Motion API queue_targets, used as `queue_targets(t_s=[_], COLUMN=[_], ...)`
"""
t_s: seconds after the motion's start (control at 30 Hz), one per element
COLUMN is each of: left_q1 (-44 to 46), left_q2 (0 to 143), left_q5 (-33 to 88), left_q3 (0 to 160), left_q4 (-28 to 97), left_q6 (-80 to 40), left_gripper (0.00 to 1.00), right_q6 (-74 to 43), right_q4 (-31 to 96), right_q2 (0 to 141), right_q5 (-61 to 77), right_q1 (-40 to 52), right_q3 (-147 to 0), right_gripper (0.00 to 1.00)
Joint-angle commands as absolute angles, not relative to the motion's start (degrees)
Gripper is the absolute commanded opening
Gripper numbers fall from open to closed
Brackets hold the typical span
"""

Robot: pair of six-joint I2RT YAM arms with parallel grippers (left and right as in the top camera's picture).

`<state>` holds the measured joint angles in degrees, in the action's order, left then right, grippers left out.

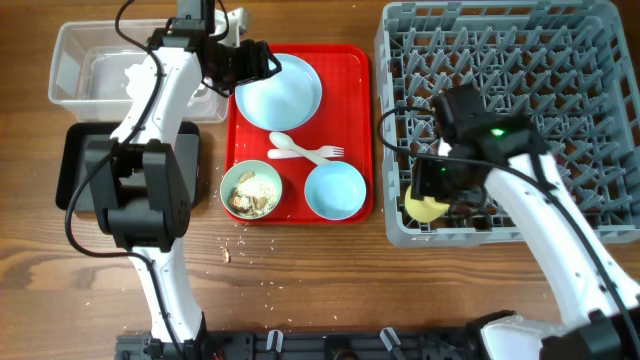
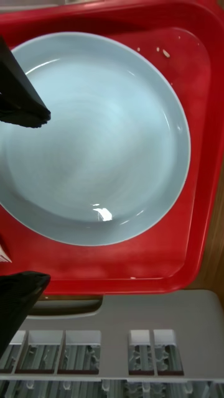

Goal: Sort waste into correct bins and load items into the dishwasher rack
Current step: 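Place the yellow cup into the rack's front corner with the right gripper, then grasp the light-blue bowl of food scraps with the left gripper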

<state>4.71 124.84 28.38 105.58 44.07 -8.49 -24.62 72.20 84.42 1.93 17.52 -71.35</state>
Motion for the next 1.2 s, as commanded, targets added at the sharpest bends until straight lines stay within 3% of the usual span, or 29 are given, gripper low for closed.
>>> queue_targets(t_s=[0.0, 0.17, 0.33, 0.53, 0.67, 0.77, 0.9, 1.03, 1.17], left_q1=[4.75, 4.75, 4.75, 7.92, 13.85, 17.96, 21.02, 21.65, 21.87], left_q2=[122.67, 122.67, 119.04, 113.08, 113.25, 113.23, 113.23, 113.23, 113.23], left_q5=[27.33, 27.35, 27.33, 26.57, 9.76, 6.13, 3.62, 4.23, 4.64], left_q3=[105.36, 105.38, 105.41, 105.38, 104.03, 102.59, 95.83, 84.64, 79.75], left_q4=[44.42, 44.77, 47.48, 61.76, 74.41, 81.45, 78.46, 67.24, 61.30], left_q6=[-8.16, -8.16, -7.73, -6.46, -13.08, -14.44, -18.70, -21.76, -21.93], left_gripper=[0.76, 0.78, 0.76, 0.67, 0.63, 0.57, 0.58, 0.59, 0.54], right_q6=[-25.71, -25.65, -24.95, -19.55, -18.04, -16.64, -16.49, -16.29, -16.36], right_q4=[72.05, 70.65, 67.00, 60.03, 56.58, 55.24, 54.76, 54.70, 54.70], right_q2=[88.64, 91.59, 90.85, 90.85, 91.02, 91.02, 91.02, 91.02, 91.02], right_q5=[-0.36, -0.01, 0.08, 0.05, 0.03, 0.03, 0.01, 0.03, 0.03], right_q1=[18.00, 17.98, 17.54, 15.40, 14.22, 14.22, 14.22, 14.22, 14.22], right_q3=[-71.64, -71.64, -77.19, -88.71, -88.66, -88.66, -88.66, -88.66, -88.66], right_gripper=[0.37, 0.80, 0.97, 0.99, 1.00, 1.00, 1.00, 1.00, 1.00])
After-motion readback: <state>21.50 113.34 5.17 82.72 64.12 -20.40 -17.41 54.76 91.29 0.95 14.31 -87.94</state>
